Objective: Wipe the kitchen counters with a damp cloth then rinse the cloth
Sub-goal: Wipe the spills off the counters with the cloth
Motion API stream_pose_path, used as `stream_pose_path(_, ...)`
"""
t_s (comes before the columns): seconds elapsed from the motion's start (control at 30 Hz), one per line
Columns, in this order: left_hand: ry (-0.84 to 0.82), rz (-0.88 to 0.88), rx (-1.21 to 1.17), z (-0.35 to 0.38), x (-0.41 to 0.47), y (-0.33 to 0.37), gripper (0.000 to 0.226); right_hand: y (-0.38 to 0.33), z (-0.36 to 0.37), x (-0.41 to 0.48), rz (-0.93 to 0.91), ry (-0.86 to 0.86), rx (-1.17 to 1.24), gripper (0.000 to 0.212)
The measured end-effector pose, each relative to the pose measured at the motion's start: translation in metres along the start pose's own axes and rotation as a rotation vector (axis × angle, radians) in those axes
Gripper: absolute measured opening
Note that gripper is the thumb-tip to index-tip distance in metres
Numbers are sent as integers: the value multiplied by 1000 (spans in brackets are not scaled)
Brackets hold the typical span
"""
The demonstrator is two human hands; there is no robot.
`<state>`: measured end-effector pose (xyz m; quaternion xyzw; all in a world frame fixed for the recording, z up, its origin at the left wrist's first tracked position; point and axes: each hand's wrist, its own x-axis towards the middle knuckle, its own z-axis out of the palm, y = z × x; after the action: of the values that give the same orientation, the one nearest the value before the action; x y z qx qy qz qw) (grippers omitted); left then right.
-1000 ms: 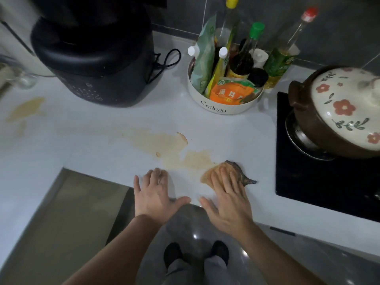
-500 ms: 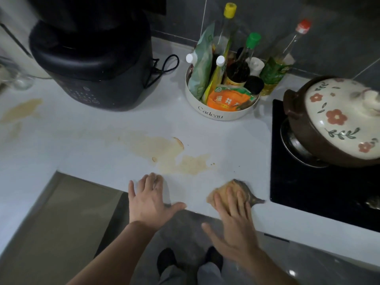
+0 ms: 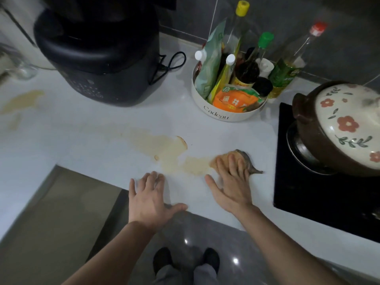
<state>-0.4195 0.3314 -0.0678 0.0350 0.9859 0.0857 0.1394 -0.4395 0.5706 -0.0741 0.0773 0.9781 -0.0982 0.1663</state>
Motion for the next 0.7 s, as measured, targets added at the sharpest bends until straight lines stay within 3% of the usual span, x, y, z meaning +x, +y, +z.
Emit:
stream_pose_path(0.1,-36,-16,3,-6,-1,2,112,9,9,-18,-175,24,-14,82)
stream_pose_path(0.23,-60,-46,-35,-9,-1,1,114,32,30,-99,-158,59,-1,81)
stream_pose_path(0.4,-55,-265,-123,-22,13,-18,149,-34,28,-42,-239,62,-1,77)
stream_pose_path(0.5,-182,-378,-141,-36,35,-34,167,-20,7,10,-50,88,-13,77)
stream_pose_path(0.6,-265,-411,-181,-42,45,-33,173,18,14,-30,61,76,18,79)
stream_pose_path(0.7,-295,-413,-206,-42,51,-31,173,-10,33,-76,-153,12,11,77)
